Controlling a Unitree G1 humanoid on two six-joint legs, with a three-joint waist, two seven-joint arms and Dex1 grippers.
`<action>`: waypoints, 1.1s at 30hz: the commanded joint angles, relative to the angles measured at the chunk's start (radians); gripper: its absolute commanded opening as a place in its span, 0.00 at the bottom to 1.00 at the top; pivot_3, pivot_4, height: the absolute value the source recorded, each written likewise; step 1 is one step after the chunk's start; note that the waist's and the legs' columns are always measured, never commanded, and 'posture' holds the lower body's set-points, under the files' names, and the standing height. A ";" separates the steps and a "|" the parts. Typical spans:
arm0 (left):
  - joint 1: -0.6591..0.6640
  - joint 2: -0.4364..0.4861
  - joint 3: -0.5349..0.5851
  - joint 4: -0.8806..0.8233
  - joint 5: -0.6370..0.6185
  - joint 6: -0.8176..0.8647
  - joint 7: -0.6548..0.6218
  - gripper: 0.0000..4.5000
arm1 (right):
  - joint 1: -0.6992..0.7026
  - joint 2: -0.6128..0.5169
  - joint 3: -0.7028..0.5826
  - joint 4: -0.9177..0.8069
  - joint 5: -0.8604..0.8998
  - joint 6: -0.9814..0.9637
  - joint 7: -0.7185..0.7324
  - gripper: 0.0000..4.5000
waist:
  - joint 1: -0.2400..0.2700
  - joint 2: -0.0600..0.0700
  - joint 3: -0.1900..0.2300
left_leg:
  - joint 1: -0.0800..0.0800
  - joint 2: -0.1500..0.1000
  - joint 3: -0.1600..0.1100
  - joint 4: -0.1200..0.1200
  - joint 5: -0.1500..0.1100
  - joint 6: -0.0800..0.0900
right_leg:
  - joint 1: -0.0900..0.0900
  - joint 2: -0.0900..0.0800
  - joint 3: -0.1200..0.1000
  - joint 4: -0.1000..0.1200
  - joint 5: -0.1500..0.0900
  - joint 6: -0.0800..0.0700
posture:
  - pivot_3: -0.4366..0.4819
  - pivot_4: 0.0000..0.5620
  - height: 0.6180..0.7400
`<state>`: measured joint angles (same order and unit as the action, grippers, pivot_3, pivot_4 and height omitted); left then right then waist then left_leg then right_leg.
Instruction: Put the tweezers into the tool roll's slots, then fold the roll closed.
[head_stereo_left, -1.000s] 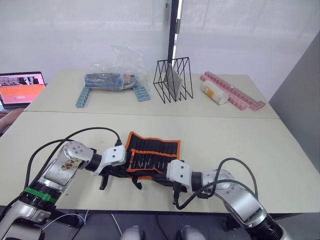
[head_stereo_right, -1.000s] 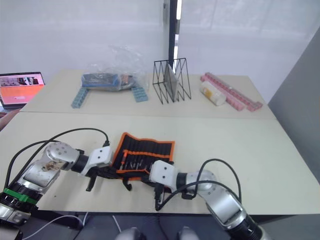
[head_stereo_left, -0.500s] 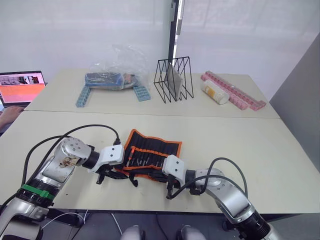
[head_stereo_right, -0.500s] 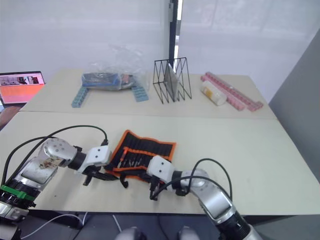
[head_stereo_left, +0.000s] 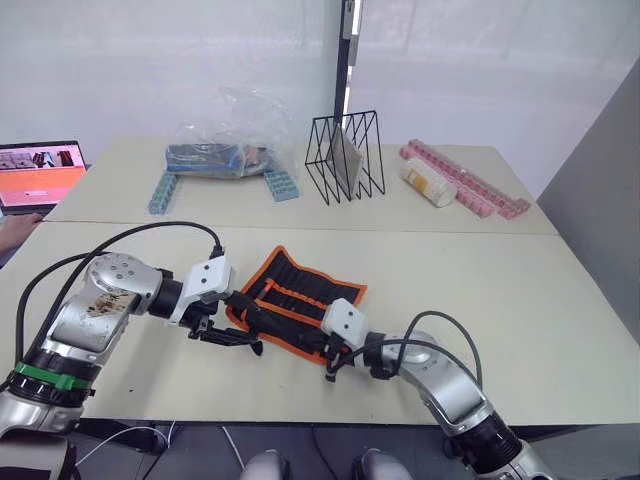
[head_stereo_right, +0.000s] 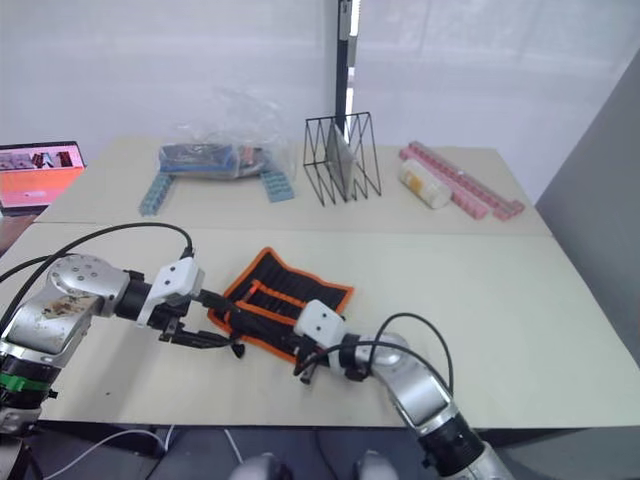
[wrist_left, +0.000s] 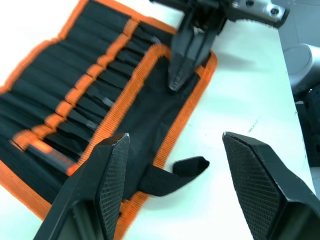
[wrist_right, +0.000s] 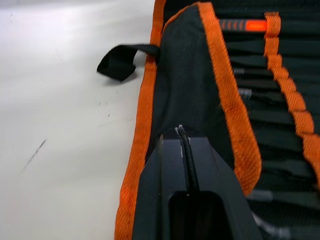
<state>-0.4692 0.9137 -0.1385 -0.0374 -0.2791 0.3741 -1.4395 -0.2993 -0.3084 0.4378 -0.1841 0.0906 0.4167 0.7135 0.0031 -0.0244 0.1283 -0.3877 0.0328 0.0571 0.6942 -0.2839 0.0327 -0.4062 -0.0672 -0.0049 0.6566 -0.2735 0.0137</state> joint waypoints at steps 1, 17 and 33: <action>-0.018 -0.022 0.023 -0.005 -0.022 0.003 0.026 0.71 | -0.013 0.018 -0.016 -0.006 -0.003 0.016 -0.024 0.00 | 0.002 0.000 0.001 | 0.000 0.000 0.000 0.000 0.000 0.000 | 0.000 0.000 0.000 0.000 0.000 0.000 | 0.48 0.27 0.97; 0.060 -0.298 -0.024 0.117 0.020 -0.012 0.269 0.00 | 0.022 0.008 0.007 -0.026 -0.062 0.056 -0.059 0.00 | 0.001 0.000 0.001 | 0.000 -0.001 0.000 0.000 0.000 0.000 | 0.000 -0.001 0.000 0.000 0.000 0.000 | 0.48 0.27 0.97; 0.224 -0.329 -0.061 0.074 0.099 -0.013 0.460 0.00 | 0.029 0.050 0.033 -0.133 -0.007 0.060 -0.024 0.00 | 0.002 0.000 0.001 | 0.004 -0.002 -0.001 -0.001 0.000 0.000 | 0.003 -0.006 -0.001 0.001 0.000 0.000 | 0.48 0.27 0.97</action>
<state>-0.2766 0.5788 -0.1706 0.0044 -0.2101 0.3408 -0.9863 -0.2628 -0.2667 0.4644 -0.2680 0.0560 0.4918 0.6747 0.0047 -0.0240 0.1296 -0.3840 0.0311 0.0560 0.6934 -0.2839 0.0325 -0.4029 -0.0730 -0.0063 0.6574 -0.2733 0.0139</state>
